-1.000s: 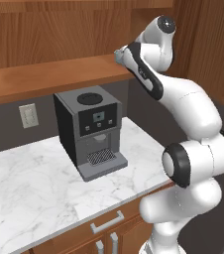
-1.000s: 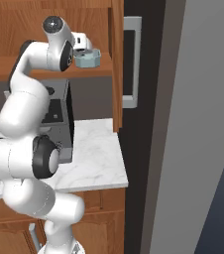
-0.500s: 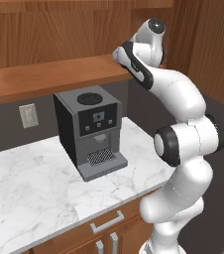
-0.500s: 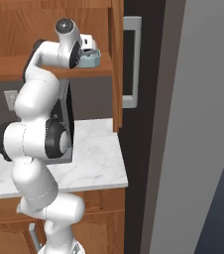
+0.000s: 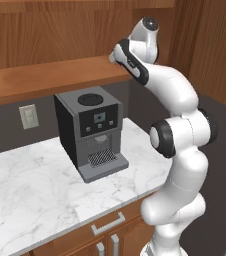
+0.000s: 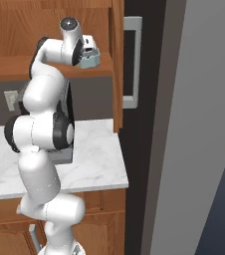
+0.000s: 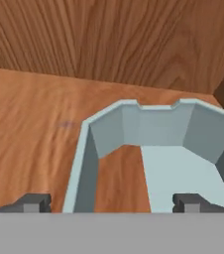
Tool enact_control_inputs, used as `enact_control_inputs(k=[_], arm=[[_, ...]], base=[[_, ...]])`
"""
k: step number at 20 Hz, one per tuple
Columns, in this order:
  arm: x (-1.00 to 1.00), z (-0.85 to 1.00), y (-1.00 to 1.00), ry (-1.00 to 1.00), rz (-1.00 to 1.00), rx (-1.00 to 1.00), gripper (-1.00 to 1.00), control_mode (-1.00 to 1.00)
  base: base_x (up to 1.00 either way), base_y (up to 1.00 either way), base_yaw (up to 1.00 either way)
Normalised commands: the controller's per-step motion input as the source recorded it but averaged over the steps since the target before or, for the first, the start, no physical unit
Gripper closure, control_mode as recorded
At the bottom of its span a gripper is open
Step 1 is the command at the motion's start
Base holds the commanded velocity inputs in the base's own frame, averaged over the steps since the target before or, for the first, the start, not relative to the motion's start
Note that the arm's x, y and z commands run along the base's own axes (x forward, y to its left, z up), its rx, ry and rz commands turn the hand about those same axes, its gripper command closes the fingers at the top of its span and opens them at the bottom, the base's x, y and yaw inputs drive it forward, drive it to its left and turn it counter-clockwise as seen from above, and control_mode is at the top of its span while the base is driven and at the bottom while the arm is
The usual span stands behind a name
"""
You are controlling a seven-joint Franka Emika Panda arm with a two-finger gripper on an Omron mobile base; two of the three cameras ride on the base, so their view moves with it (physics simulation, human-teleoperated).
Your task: Retrieve the tupperware and aluminum foil from the cabinet and place them on the dining counter near the plate with squash and sweet potato to prepare for storing leftovers.
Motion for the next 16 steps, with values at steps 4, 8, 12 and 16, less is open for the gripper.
enact_control_inputs(k=[4,8,12,16], arm=[[0.36,-0.65,0.19,0.22,0.06,-0.08,1.00,-1.00],[0.06,-0.08,0.00,0.02,0.01,0.00,1.00,-1.00],[-0.07,-0.12,0.00,-0.03,0.00,0.00,1.00,-1.00],[-0.79,-0.23,0.07,-0.01,0.01,0.00,1.00,-1.00]], base=[[0.00,0.00,0.00],[0.00,0.00,0.00],[0.00,0.00,0.00],[0.00,0.00,0.00]])
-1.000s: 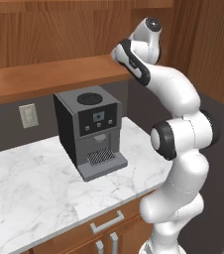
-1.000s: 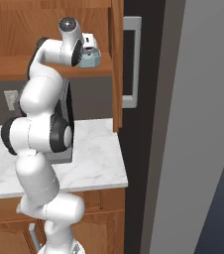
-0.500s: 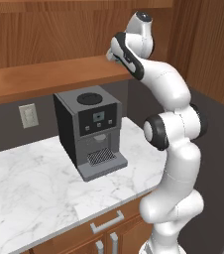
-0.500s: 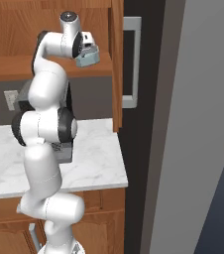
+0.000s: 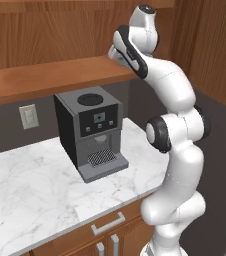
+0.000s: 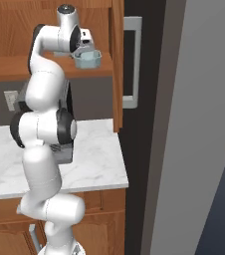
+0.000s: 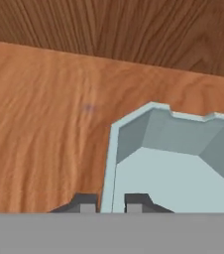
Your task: Retrieve the tupperware and aluminum foil from the cabinet and place them on the dining counter near the plate with squash and sweet potato to prepare for storing leftovers.
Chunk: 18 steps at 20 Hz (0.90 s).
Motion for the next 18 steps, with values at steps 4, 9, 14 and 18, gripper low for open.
enact_control_inputs(k=[4,9,14,18], arm=[[-1.00,-0.34,0.36,-0.06,0.00,0.00,1.00,-1.00],[-1.00,-0.06,0.31,-0.11,0.00,0.01,1.00,-1.00],[-1.00,0.33,0.02,0.02,0.00,0.04,1.00,-1.00],[-1.00,0.11,-0.04,0.08,0.00,0.02,1.00,-1.00]], base=[[0.00,0.00,0.00],[0.00,0.00,0.00],[0.00,0.00,0.00],[0.00,0.00,0.00]])
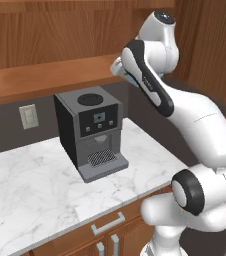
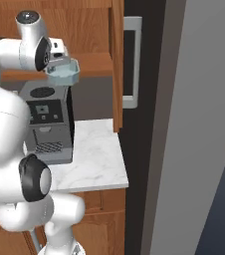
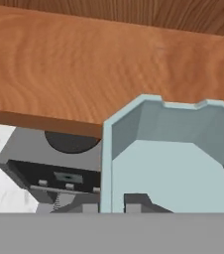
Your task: Retrieve the tupperware and aluminum foil from the cabinet and place them on the dining counter near the plate with squash and sweet potato to prepare for storing leftovers.
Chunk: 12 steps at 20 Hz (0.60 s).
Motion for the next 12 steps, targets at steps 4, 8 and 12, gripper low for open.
enact_control_inputs(k=[4,8,12], arm=[[-1.00,0.00,-0.13,0.11,0.00,0.00,1.00,-1.00],[-1.00,-0.01,-0.15,0.11,0.00,0.00,1.00,-1.00],[-1.00,-0.12,-0.16,0.14,0.00,0.00,1.00,-1.00]], base=[[0.00,0.00,0.00],[0.00,0.00,0.00],[0.00,0.00,0.00]])
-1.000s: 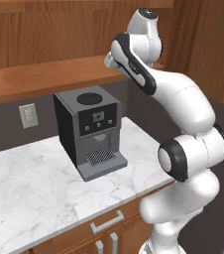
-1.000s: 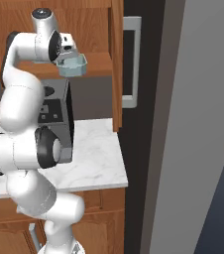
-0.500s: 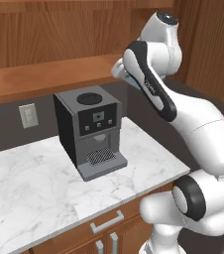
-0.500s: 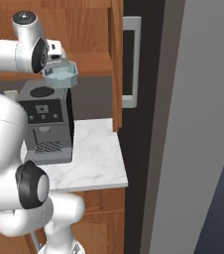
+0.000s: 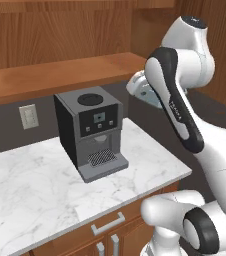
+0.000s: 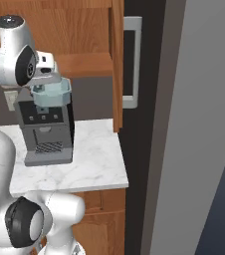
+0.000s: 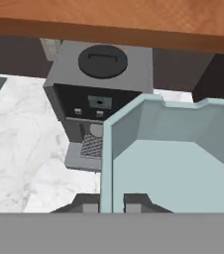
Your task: Retrieve the tupperware and aluminum foil from the cabinet and place them on the dining counter near the plate with squash and sweet potato to prepare for storing leftovers.
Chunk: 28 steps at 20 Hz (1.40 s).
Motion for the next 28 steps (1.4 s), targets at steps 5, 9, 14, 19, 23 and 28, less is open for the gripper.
enact_control_inputs(k=[5,9,14,19,23,28], arm=[[-0.40,-0.07,-0.07,0.07,0.00,0.00,1.00,1.00],[0.00,0.00,0.00,0.00,0.00,0.00,1.00,1.00],[0.00,0.00,0.00,0.00,0.00,0.00,1.00,1.00],[0.00,0.00,0.00,0.00,0.00,0.00,1.00,1.00],[0.00,0.00,0.00,0.00,0.00,0.00,1.00,1.00],[0.00,0.00,0.00,0.00,0.00,0.00,1.00,1.00]], base=[[-0.60,-0.02,0.02],[-1.00,0.11,0.33],[-0.85,0.08,0.81],[-0.32,0.01,1.00],[-0.10,0.07,1.00],[-0.07,0.08,1.00]])
